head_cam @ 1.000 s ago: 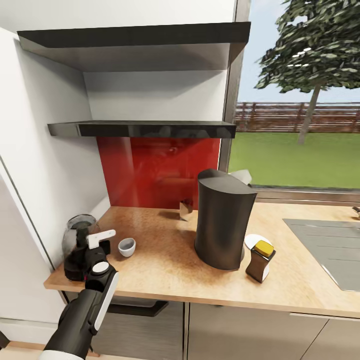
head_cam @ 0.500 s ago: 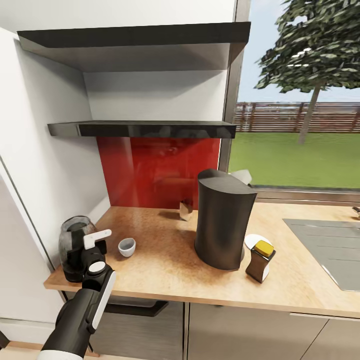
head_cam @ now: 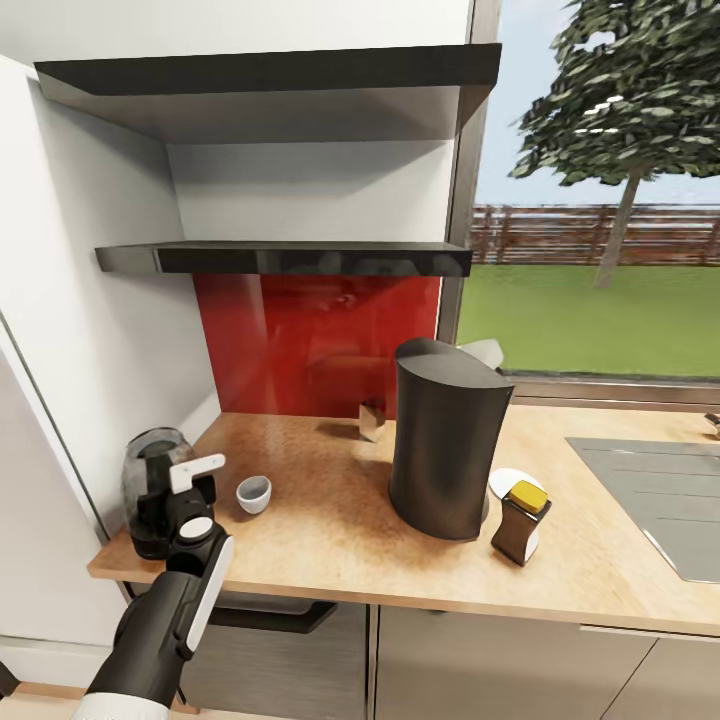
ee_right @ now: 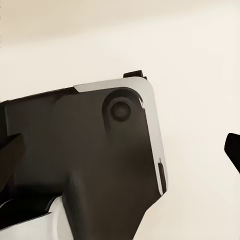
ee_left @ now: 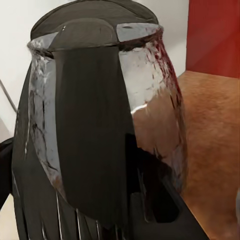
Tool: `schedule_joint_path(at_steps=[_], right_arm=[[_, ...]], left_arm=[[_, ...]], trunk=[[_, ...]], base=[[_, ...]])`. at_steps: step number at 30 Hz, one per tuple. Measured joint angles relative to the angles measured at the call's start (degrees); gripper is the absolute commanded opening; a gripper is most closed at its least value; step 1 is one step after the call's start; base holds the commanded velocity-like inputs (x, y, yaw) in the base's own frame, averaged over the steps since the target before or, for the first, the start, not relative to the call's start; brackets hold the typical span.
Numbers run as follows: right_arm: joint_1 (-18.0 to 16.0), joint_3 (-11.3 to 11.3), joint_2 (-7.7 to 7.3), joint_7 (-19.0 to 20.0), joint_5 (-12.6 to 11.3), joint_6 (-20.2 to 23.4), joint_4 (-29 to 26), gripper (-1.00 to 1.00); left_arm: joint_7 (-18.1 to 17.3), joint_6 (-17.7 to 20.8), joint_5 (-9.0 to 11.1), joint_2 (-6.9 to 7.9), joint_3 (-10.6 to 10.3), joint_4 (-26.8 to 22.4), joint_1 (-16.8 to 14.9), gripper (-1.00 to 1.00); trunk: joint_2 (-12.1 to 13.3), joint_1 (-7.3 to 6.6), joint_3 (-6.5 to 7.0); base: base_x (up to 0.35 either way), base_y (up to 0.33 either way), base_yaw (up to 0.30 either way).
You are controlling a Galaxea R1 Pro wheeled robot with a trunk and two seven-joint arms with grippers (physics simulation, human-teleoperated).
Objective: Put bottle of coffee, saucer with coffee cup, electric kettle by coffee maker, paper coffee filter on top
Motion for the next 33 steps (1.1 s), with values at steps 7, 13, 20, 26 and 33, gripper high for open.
schedule_joint_path(at_steps=[7, 13, 20, 26, 33], right_arm=[[0.0, 0.1, 0.2, 0.0, 0.0, 0.0, 0.0, 1.0], [0.0, 0.1, 0.3, 0.1, 0.0, 0.0, -0.2, 1.0], [0.0, 0.0, 0.3, 0.1, 0.0, -0.1, -0.2, 1.0], [0.0, 0.1, 0.27, 0.1, 0.0, -0.1, -0.2, 1.0], [0.0, 0.1, -0.18, 0.0, 0.0, -0.1, -0.1, 1.0]], left_arm=[[-0.1, 0.0, -0.4, -0.24, -0.5, -0.5, -1.6, -1.0], [-0.1, 3.7, -0.6, -0.01, -0.9, -0.6, -8.1, -1.0], [-0.3, 5.2, -0.3, 0.06, -2.3, -0.6, -13.1, -1.0], [-8.3, 7.1, -0.1, 0.24, -4.0, -0.7, -15.2, -1.0], [-21.6, 7.5, 0.0, 3.71, -3.6, -0.7, -16.0, -1.0]], trunk=[[0.0, 0.0, 0.01], [0.0, 0.0, 0.01], [0.0, 0.0, 0.01], [0.0, 0.0, 0.0], [0.0, 0.0, 0.0]], base=[[0.0, 0.0, 0.0], [0.0, 0.0, 0.0], [0.0, 0.0, 0.0], [0.0, 0.0, 0.0], [0.0, 0.0, -0.057]])
